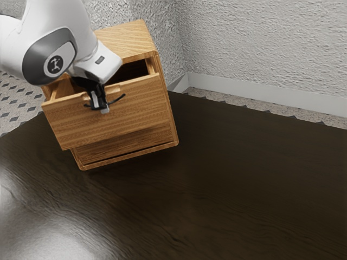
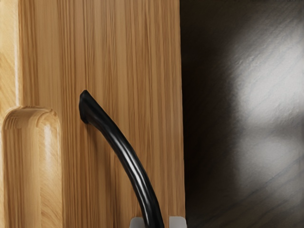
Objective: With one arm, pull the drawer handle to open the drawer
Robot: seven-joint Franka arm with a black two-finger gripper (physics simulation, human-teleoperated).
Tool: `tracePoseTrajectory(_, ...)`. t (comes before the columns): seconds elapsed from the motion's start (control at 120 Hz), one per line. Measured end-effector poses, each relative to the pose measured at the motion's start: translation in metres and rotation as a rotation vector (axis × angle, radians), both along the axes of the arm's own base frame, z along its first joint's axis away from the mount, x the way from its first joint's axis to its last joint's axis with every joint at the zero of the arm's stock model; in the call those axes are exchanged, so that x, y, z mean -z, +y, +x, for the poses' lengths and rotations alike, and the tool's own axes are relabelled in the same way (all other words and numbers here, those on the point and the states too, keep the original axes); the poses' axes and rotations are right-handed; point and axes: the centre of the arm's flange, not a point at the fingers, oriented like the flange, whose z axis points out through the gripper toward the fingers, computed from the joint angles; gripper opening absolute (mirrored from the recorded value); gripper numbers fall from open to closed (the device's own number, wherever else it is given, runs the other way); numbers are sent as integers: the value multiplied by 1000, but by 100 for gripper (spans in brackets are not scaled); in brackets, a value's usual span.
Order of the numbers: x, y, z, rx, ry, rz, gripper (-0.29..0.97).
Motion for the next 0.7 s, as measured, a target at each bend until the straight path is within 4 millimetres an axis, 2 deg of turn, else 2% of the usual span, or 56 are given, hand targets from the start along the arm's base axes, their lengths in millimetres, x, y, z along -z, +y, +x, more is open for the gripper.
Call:
tracePoseTrajectory(0.317, 0, -18, -17, -67, -12, -43, -11)
tracePoseTrajectory(0.558, 0, -43, -36, -95, -26, -54, -7)
tracePoseTrajectory(0.7, 1, -65, -45, -93, -34, -44, -8)
